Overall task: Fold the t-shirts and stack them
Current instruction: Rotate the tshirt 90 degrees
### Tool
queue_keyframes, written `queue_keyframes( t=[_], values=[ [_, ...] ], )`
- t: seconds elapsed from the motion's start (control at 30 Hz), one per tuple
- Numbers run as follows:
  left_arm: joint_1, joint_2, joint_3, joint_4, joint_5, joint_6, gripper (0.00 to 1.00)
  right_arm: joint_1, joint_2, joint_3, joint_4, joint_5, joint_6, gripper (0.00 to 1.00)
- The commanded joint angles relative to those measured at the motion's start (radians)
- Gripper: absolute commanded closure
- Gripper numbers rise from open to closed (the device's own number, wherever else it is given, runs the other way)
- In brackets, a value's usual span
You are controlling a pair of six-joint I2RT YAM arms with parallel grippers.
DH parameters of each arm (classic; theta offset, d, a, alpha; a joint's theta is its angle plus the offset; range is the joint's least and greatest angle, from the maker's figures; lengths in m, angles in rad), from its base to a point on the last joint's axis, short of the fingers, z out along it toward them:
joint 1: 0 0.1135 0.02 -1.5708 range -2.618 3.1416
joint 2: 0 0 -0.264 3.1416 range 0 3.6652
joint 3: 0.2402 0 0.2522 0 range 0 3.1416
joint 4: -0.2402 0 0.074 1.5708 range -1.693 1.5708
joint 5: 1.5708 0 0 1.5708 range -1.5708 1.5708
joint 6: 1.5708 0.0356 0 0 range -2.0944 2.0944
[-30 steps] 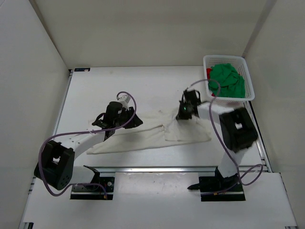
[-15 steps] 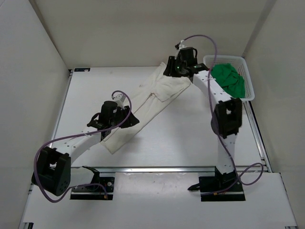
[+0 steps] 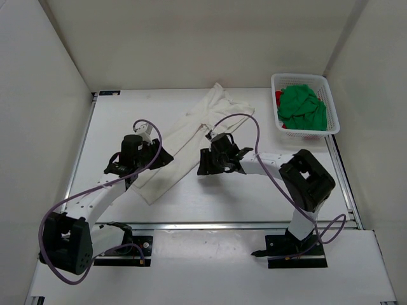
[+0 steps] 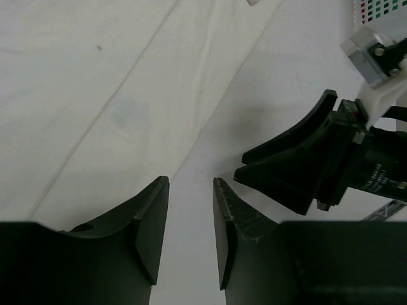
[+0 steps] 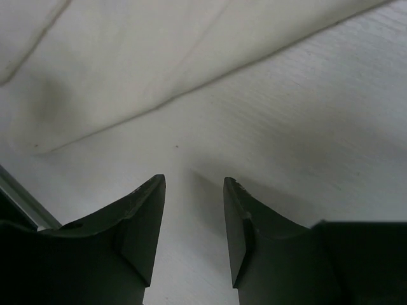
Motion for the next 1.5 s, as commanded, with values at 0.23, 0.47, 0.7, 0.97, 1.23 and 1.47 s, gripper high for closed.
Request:
queue_keyframes(
  t=[0.23, 0.47, 0.7, 0.97, 1.23, 1.47],
  values=[
    [-0.006, -0.051, -0.026, -0.005, -0.022, 0.019, 0.54, -0.004, 0.178, 0.066, 0.222, 0.014, 0.198, 0.59],
    [-0.04, -0.01, -0.013, -0.007, -0.039, 0.028, 0.55, -0.036, 0.251, 0.048, 0.276, -0.043, 0.246, 0.86],
    [-0.107, 0.047, 0.005, -0.005, -0.065, 0.023, 0.54, -0.243, 0.065, -0.188, 0.301, -0.129, 0.157, 1.0],
    [-0.16, 0.113, 0.019, -0.022, -0.094, 0.04, 0.53, -0.306, -0.088, -0.225, 0.149, -0.129, 0.027, 0.85],
    [-0.166, 0.025, -0.036, -0.116, -0.246, 0.099, 0.52, -0.28, -0.139, -0.39, 0.215, -0.185, 0.082, 0.8],
    [-0.175, 0.03, -0.11, -0.125, -0.241, 0.094, 0.49, -0.4, -0.217, -0.472, 0.215, -0.207, 0.05, 1.0]
  ],
)
